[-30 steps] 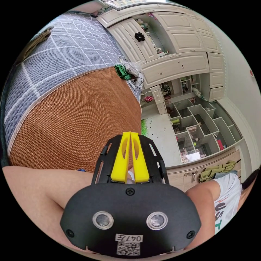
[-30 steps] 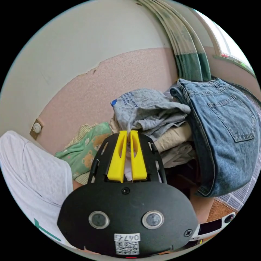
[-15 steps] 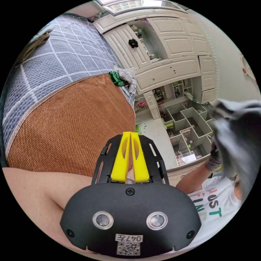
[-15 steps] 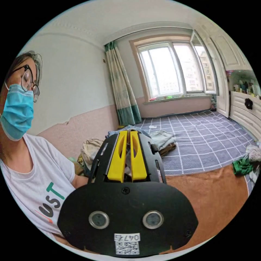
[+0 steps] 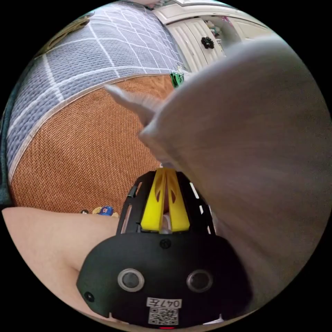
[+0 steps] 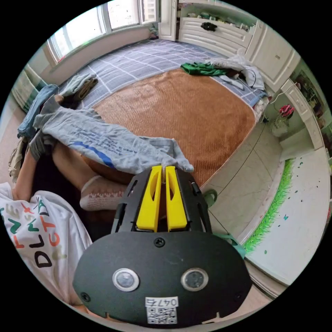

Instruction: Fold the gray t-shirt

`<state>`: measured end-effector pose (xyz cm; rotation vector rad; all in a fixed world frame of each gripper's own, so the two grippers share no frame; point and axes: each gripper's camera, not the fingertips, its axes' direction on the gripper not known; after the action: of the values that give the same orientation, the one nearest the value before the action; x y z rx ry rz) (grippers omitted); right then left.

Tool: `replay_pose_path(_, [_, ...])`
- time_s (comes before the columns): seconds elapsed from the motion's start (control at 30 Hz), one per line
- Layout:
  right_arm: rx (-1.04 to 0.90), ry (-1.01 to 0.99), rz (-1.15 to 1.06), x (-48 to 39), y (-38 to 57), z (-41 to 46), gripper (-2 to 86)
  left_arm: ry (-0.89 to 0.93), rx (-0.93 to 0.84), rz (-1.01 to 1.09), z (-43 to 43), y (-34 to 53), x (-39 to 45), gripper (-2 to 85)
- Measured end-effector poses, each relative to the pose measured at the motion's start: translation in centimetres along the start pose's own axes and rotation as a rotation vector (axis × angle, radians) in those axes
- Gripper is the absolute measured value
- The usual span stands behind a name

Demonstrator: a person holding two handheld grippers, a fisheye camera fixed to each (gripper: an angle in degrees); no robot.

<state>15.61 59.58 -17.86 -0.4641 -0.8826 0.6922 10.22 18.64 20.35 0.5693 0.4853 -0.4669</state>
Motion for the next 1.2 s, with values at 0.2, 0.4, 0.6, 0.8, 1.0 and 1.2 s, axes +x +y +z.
replay_pose_path(0.2, [0.136, -0.095, 0.041, -0.1, 1.0, -2.6, -0.6, 0.050, 0.013, 0.030, 0.6, -2.0, 1.9, -0.9])
replay_pose_path(0.4, [0.156, -0.016, -0.031, -3.4, -1.3, -5.0, -0.3, -0.256, -0.035, 0.264, 4.0, -5.1, 9.6, 2.6])
replay_pose_path(0.6, [0.078, 0.009, -0.014, -5.5, 1.3, -2.2, -0.2, -0.438, -0.284, 0.341, 11.1, -6.5, 11.3, 12.4])
replay_pose_path(0.8, [0.107, -0.064, 0.029, -6.6, 4.0, -1.5, -0.4, -0.513, -0.451, 0.278, 16.1, -9.4, 10.8, 4.3])
replay_pose_path(1.0, [0.336, 0.189, 0.026, -6.1, 0.8, -6.1, -0.4, -0.279, -0.190, 0.439, 10.8, -17.3, 22.2, -0.8])
replay_pose_path(1.2, [0.629, 0.169, 0.109, -6.0, 3.2, -11.8, -0.4, -0.356, 0.090, 0.606, 2.2, -19.4, 33.6, -0.8])
